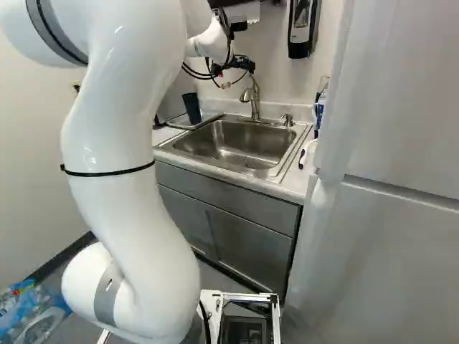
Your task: Rinse the cup and place it in the tray
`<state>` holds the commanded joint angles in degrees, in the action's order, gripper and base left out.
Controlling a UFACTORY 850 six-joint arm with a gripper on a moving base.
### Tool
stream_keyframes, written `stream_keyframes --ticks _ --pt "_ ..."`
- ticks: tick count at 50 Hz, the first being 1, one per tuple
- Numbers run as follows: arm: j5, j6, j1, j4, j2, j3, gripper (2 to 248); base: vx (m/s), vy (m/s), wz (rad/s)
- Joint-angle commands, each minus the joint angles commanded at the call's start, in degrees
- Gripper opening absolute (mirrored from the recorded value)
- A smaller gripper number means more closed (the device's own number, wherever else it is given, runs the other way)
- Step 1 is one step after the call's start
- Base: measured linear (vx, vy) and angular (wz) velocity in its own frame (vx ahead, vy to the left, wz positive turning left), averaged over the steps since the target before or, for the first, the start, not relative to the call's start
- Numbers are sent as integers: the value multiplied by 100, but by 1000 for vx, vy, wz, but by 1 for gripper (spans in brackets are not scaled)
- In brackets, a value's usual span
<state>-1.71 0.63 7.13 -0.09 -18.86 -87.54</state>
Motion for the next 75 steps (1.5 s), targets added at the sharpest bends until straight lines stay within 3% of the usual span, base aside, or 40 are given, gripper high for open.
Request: stream_keyframes --ticks 20,36,52,75 --pt "0 0 11 0 42 -41 247 0 0 0" --pt "0 0 173 0 331 103 247 0 0 0" --pt "-187 0 247 0 780 568 247 0 0 0" --pt "-828 0 309 0 1462 1297 247 0 0 0"
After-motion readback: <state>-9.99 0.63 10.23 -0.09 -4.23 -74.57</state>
